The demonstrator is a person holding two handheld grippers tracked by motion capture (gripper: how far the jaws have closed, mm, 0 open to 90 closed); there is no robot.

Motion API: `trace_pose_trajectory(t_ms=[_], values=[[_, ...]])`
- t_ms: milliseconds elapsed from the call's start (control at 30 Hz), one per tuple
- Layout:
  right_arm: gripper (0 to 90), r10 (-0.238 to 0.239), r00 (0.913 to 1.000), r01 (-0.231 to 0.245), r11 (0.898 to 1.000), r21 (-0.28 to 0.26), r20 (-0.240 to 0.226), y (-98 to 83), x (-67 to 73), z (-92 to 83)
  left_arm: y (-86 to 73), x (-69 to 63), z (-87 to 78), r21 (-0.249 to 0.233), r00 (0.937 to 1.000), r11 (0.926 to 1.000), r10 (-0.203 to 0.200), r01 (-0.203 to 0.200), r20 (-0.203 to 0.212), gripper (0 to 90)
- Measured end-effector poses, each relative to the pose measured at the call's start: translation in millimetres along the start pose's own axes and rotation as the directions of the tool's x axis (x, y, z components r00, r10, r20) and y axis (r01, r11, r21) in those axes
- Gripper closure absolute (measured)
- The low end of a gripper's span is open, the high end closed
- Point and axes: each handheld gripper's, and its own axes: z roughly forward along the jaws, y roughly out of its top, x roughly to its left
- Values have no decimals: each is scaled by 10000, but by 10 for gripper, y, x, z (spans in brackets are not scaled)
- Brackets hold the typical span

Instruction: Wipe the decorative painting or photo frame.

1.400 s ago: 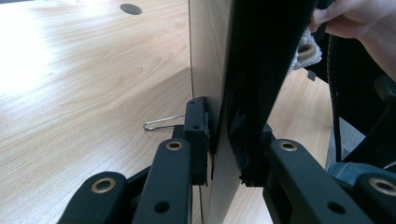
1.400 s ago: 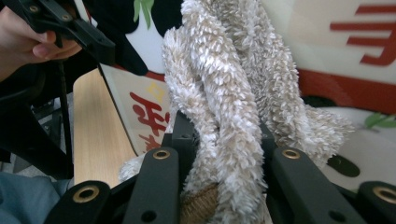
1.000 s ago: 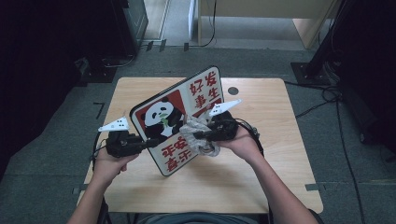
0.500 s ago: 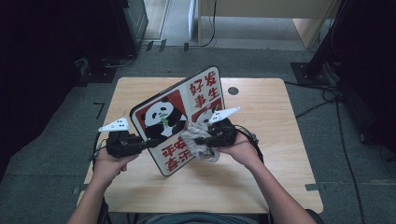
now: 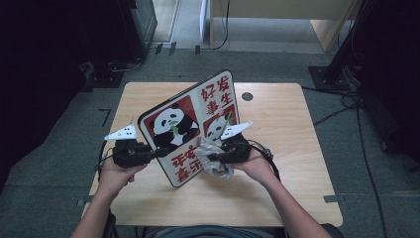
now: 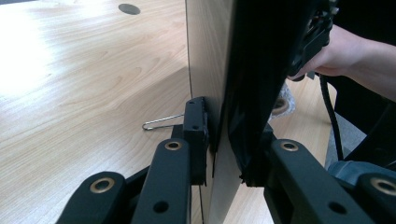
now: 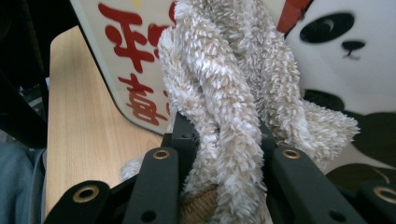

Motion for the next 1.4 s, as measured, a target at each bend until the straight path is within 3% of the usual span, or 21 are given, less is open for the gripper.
trace_pose_trajectory(t_ms=[667, 933, 1400], values=[[721, 346, 9992, -329, 9966, 761, -204, -200, -68, 137, 1, -1, 0, 3, 10000, 10000, 14, -14, 4, 765], [723, 561, 9982, -539, 9946, 888, -231, -163, -63, 83, 1, -4, -2, -17, 10000, 10000, 70, -70, -64, 764], [724, 676, 9973, -664, 9968, 450, -269, 15, -3, -79, -7, -2, -43, -4, 10000, 10000, -11, 11, 18, 710]])
